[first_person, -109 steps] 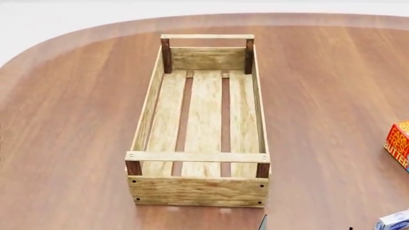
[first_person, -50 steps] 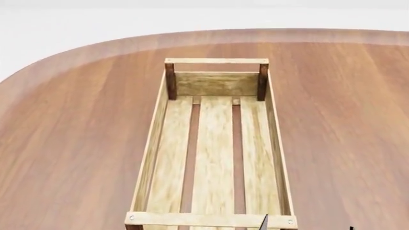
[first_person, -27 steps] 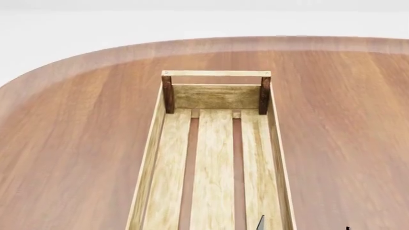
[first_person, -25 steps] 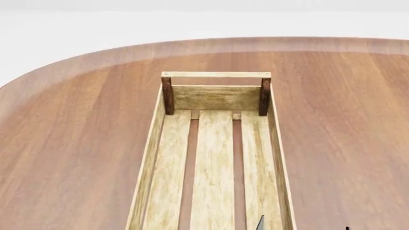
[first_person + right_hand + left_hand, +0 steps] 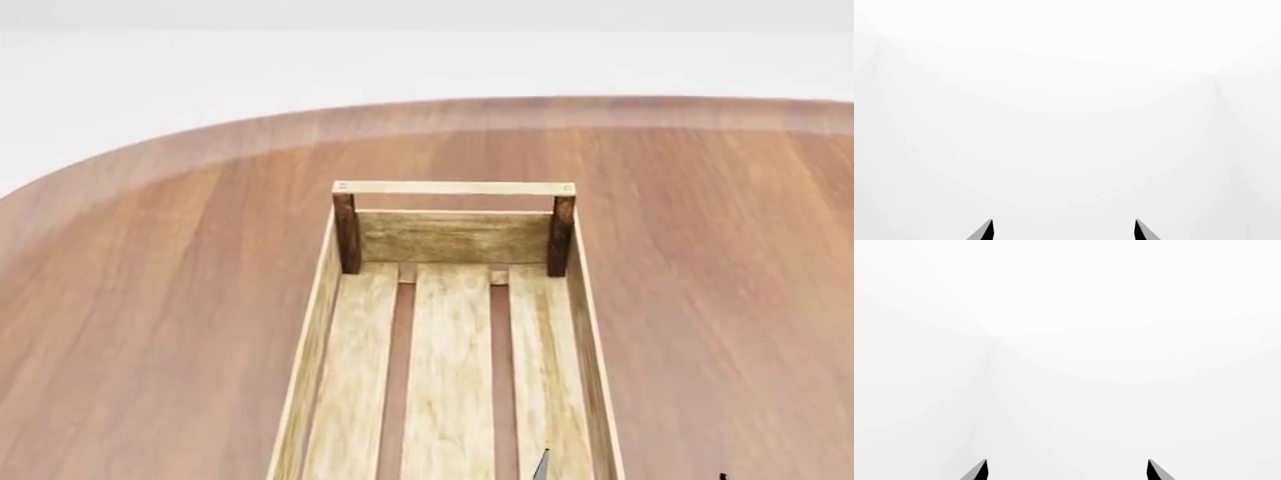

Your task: Pick up the cream cheese and put it in the tray.

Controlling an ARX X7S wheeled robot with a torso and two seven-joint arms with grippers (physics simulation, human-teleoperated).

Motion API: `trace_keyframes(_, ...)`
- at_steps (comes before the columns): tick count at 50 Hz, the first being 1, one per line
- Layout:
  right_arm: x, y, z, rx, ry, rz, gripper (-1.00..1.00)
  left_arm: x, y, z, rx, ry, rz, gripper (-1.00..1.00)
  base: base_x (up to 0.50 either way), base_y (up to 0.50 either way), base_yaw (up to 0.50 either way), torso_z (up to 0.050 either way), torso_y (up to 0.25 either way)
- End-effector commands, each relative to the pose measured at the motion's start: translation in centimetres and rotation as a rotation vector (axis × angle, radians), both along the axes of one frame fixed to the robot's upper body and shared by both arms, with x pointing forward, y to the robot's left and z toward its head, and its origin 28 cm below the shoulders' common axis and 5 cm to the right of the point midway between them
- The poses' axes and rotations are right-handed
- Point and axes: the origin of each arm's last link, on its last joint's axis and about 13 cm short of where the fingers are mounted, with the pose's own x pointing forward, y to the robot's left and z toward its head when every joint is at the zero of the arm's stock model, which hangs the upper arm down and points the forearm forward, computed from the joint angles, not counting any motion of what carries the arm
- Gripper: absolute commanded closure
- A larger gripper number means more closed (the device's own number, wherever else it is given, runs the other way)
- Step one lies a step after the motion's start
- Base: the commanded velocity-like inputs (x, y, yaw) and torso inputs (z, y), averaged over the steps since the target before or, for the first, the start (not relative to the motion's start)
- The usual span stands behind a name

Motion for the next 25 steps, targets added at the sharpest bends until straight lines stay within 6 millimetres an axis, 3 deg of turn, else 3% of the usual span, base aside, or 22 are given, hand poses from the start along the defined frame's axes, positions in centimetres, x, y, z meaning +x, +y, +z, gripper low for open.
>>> trace_keyframes(1,0.04,0.03,-0.04,-0.002,0.002,-0.001,-1.00,0.05,-0.02,-0.05,0.001,0.000,-0.001,-1.00,0.21,0.04,0.00,0.000,0.000)
trace_keyframes(19,0.01,0.01,-0.10,0.007,0.003,0.005,-1.00,0.03,-0.05,-0.11,0.004,-0.002,-0.001,-1.00,0.21,0.04,0.00,0.000,0.000)
trace_keyframes(25,-0.01,0.02,-0.09,0.005,0.000,0.002,-1.00,-0.01,-0.03,-0.08,0.003,-0.003,0.001,-1.00,0.00,0.00,0.00,0.000,0.000)
